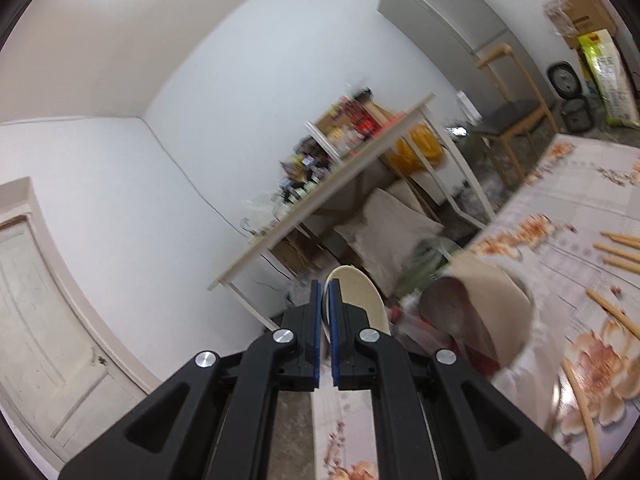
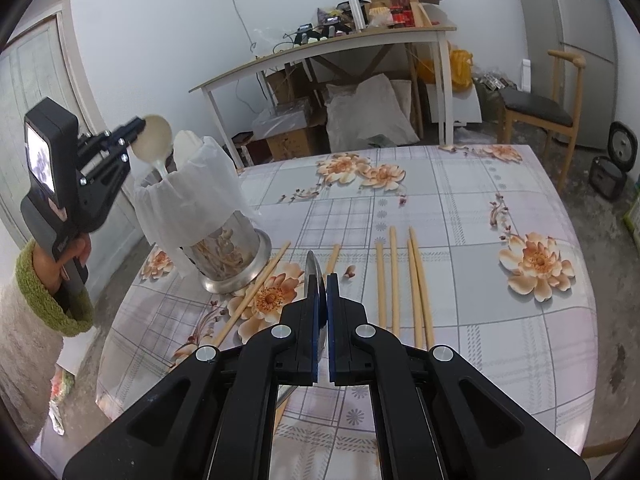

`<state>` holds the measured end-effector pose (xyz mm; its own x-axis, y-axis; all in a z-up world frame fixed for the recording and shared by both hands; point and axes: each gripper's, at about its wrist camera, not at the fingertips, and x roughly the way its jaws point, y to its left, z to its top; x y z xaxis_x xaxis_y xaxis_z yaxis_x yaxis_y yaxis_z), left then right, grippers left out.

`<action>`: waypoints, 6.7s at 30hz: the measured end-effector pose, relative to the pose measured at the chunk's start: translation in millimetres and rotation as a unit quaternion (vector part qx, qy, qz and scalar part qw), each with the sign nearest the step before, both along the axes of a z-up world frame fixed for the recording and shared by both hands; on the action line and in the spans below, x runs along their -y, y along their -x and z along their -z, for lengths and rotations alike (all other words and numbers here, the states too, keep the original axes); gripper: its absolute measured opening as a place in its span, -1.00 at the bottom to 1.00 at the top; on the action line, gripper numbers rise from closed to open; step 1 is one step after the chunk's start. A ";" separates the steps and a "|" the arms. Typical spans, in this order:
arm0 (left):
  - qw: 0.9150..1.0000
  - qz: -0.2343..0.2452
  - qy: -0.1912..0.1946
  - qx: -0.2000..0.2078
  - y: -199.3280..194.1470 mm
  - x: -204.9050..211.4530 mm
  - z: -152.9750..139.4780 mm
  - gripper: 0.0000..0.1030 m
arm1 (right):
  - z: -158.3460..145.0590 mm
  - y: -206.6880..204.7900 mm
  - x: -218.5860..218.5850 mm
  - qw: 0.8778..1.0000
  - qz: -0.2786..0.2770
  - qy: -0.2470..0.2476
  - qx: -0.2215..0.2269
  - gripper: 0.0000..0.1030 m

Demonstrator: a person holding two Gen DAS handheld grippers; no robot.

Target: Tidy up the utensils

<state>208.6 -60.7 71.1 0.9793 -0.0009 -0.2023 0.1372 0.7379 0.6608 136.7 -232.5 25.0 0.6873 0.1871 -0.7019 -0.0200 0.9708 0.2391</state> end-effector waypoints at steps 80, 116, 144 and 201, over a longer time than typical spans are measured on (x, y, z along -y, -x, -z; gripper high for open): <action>0.879 0.039 0.414 -0.234 69.3 -145.1 12.6 -0.11 | -90.1 -149.8 -107.4 0.970 -0.216 0.018 0.114 -0.13; 0.894 0.027 0.228 -0.384 116.7 -0.2 124.5 -0.66 | 82.5 19.9 -68.2 0.985 -0.073 0.057 -0.142 -0.54; 0.902 -0.022 0.220 -0.371 127.2 0.5 130.7 -0.88 | 84.2 35.3 -47.6 0.987 -0.038 0.000 -0.155 -0.91; 0.858 0.022 0.256 -0.445 84.3 13.9 109.7 -0.38 | 84.7 78.6 -21.8 0.979 -0.027 -0.091 -0.183 -0.91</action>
